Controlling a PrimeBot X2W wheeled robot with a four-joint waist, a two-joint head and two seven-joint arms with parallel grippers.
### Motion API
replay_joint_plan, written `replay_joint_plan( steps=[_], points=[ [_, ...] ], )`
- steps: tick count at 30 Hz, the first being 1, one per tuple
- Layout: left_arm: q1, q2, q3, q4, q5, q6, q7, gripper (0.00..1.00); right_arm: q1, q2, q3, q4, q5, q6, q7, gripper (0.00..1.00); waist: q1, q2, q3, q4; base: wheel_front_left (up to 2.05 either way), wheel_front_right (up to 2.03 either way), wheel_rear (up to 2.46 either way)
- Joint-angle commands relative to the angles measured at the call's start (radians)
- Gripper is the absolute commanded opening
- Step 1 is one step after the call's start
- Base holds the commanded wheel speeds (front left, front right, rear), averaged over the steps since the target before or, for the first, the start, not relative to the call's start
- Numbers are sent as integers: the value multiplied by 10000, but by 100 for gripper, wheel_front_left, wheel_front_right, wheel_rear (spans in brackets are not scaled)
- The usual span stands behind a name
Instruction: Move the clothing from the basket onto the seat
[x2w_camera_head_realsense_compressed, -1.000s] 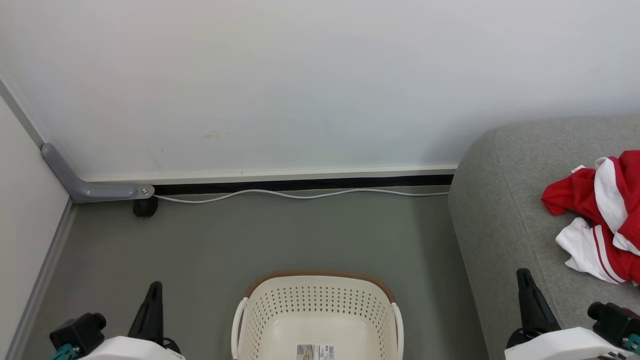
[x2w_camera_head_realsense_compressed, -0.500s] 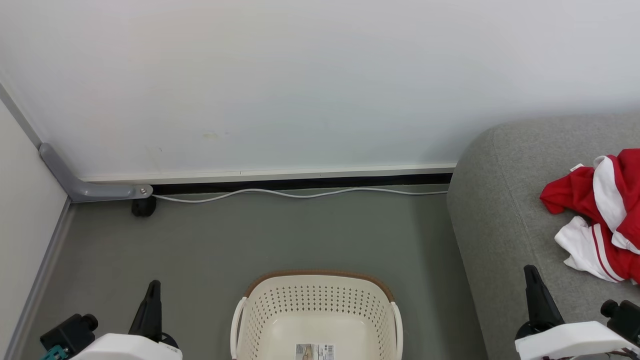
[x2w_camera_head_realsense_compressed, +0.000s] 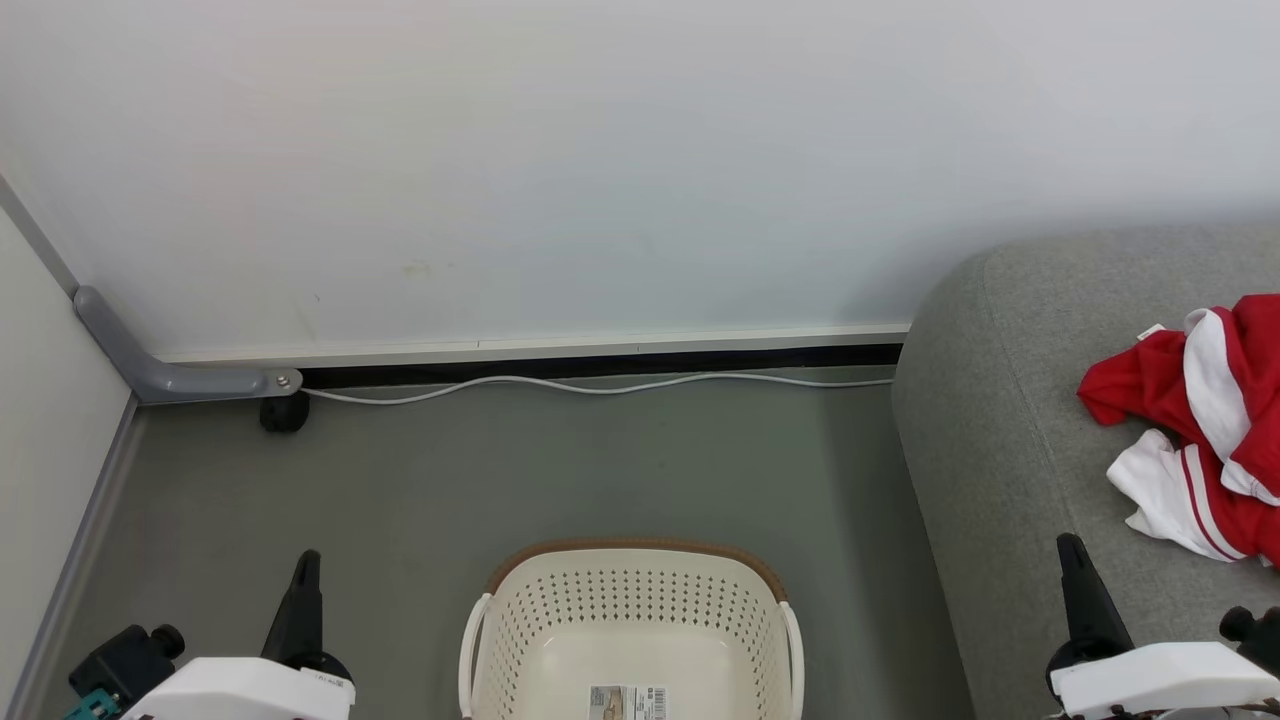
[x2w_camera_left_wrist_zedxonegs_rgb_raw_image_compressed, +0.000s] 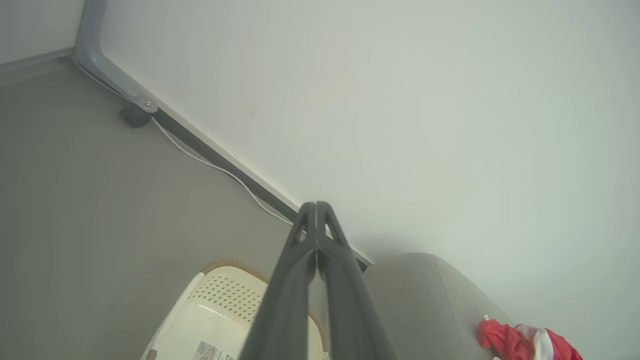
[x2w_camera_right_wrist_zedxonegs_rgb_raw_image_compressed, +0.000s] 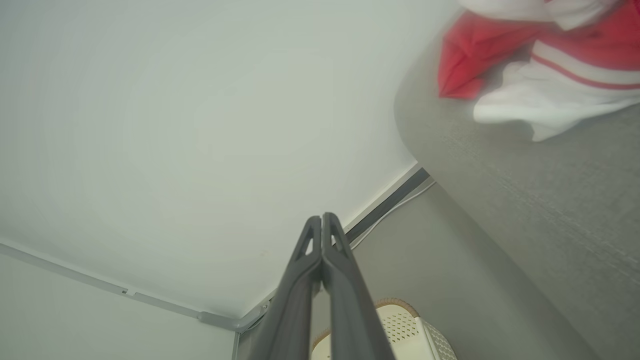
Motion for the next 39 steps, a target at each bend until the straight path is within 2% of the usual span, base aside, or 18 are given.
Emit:
replay_joint_plan(
  steps=[1, 39],
  points=[
    [-558, 95, 291, -292, -323, -137, 55, 0, -498, -160, -4, -279, 369, 22, 140, 0, -1, 0, 4, -5, 0, 0, 0],
    [-827, -400, 1112, -468, -3871, -564, 1158, 0, -762, -198, -564, -331, 4368, 34, 1260, 0, -1, 0, 87, -106, 0, 0, 0]
  ],
)
